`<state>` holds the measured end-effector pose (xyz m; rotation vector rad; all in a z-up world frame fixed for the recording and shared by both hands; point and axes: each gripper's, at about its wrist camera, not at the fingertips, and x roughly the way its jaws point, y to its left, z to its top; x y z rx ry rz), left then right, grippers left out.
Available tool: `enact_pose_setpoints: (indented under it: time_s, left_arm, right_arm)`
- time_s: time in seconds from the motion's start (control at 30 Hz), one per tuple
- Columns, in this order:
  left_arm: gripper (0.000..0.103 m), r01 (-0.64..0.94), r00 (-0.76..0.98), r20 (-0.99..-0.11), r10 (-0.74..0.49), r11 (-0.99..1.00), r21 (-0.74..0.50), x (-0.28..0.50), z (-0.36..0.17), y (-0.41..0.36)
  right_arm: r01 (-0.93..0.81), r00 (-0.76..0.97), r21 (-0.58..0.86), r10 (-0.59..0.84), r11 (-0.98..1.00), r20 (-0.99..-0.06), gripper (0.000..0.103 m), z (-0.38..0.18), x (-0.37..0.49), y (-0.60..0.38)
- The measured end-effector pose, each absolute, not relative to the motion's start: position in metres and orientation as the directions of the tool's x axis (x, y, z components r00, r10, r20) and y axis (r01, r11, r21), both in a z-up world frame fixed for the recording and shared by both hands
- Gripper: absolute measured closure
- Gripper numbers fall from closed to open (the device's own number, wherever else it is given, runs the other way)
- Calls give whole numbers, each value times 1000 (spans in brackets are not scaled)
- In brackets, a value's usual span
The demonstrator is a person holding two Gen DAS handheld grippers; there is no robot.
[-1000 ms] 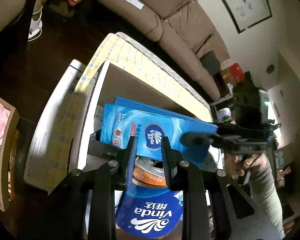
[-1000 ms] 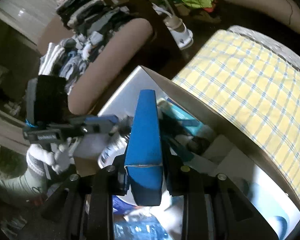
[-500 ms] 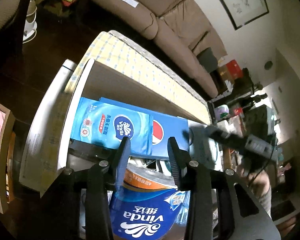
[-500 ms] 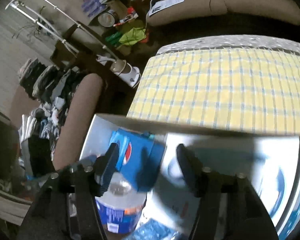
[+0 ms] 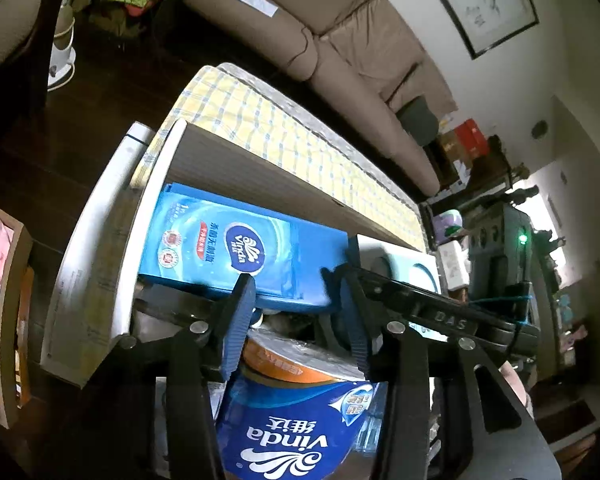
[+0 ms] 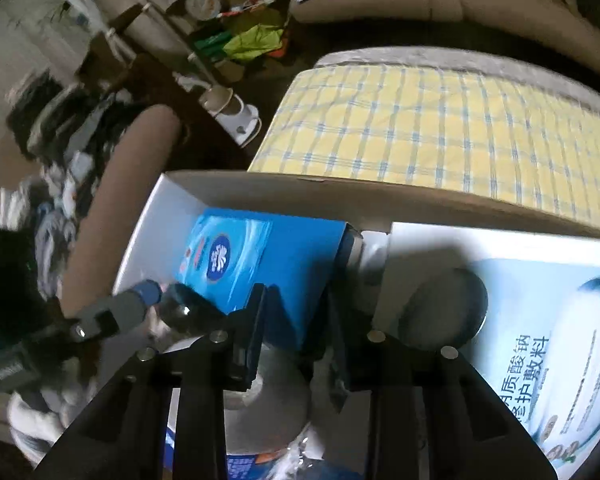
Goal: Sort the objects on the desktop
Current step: 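Withdraw the right gripper from the box back to the table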
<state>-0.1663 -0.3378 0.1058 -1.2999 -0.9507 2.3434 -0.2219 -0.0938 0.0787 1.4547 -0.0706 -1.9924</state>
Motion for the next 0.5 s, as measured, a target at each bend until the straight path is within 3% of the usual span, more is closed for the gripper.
enact_pose_setpoints:
  time_s: [0.23, 0.33, 0.5]
  left_arm:
    - [58, 43, -547, -643, 535, -750, -660, -164, 110, -335]
    - [50, 20, -548, -648, 529, -766, -642, -160, 116, -330]
    - [34, -18, -569, -679, 463, -833, -553, -141, 130, -312]
  right_arm:
    - [460, -208, 411, -545, -787, -812, 68, 100, -211, -68]
    - [459, -219, 418, -555, -784, -803, 65, 110, -201, -56]
    - [481, -273, 345, -512, -806, -815, 49, 122, -173, -38]
